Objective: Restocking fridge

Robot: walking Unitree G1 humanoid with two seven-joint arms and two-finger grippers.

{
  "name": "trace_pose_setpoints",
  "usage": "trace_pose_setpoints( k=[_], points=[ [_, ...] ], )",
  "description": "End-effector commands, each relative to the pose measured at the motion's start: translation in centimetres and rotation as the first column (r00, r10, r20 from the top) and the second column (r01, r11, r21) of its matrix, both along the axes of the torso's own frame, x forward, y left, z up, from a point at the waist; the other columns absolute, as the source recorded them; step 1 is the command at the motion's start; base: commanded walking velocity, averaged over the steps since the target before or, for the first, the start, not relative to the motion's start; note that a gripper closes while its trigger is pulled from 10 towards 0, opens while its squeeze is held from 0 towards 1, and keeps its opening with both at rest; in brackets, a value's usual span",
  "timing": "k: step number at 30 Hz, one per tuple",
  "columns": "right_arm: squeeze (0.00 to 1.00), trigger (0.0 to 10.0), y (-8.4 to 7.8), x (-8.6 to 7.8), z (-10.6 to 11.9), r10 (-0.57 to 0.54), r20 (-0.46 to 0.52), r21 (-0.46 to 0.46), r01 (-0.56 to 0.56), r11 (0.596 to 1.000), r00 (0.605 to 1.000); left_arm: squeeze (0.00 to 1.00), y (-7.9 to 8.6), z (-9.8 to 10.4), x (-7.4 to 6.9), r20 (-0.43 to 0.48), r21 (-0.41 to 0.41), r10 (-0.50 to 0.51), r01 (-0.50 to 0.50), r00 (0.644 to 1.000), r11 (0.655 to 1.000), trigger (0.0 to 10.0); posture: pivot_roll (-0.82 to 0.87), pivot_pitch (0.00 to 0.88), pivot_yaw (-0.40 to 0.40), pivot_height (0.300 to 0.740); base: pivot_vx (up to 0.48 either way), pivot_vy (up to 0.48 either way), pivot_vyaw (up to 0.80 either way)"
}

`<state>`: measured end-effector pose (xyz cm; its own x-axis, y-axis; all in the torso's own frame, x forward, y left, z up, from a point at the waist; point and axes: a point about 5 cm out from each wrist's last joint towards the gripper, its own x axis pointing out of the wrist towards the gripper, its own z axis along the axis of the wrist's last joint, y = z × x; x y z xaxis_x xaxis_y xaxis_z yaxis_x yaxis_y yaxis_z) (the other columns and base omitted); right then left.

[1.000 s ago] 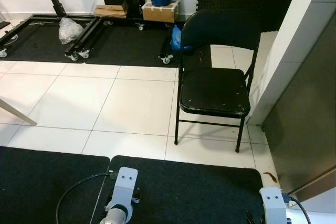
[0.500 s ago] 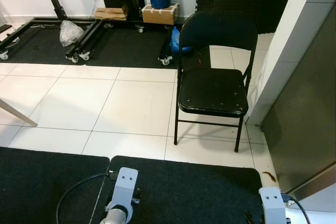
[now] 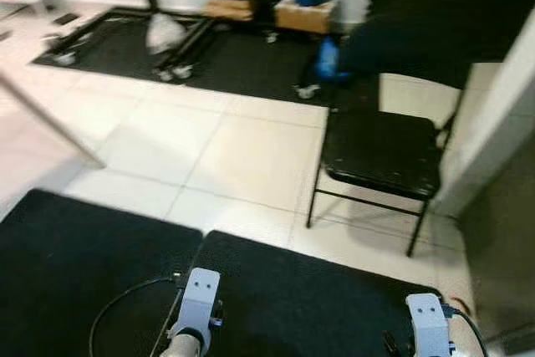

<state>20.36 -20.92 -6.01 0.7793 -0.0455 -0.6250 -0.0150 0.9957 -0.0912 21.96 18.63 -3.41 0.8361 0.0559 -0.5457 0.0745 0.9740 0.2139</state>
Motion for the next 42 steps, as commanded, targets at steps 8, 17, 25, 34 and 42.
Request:
trace_pose_setpoints(
  k=[8,17,25,34,42],
  points=[
    [0.04,10.0,-0.22,-0.83,-0.42,-0.004,-0.022,-0.002,0.004,1.0,1.0,0.0,0.21,-0.51,-0.77,-0.03,0.014,-0.007,0.007,1.0,1.0,10.0,-0.12,0.159,0.013,0.717,0.0,0.0,0.78],
    [0.05,10.0,-0.27,-0.78,-0.39,-0.008,-0.021,-0.003,0.008,1.0,1.0,0.0,0.27,-0.48,-0.7,-0.029,0.016,-0.009,0.009,1.0,1.0,10.0,-0.12,0.153,0.015,0.717,0.0,0.0,0.77],
    [0.05,10.0,-0.36,-0.82,-0.39,-0.006,-0.023,-0.006,0.006,1.0,1.0,0.0,0.19,-0.44,-0.63,-0.026,0.015,-0.009,0.01,1.0,1.0,10.0,-0.12,0.152,0.014,0.717,0.0,0.0,0.77],
    [0.07,10.0,-0.44,-0.87,-0.42,-0.007,-0.027,-0.01,0.006,1.0,1.0,0.0,0.15,-0.46,-0.64,-0.028,0.013,-0.009,0.009,1.0,1.0,10.0,-0.12,0.156,0.013,0.717,0.0,0.0,0.77],
    [0.08,10.0,-0.41,-0.89,-0.44,-0.011,-0.027,-0.008,0.01,1.0,1.0,0.0,0.24,-0.49,-0.71,-0.03,0.015,-0.008,0.008,1.0,1.0,10.0,-0.12,0.157,0.014,0.717,0.0,0.0,0.77]
  ],
)
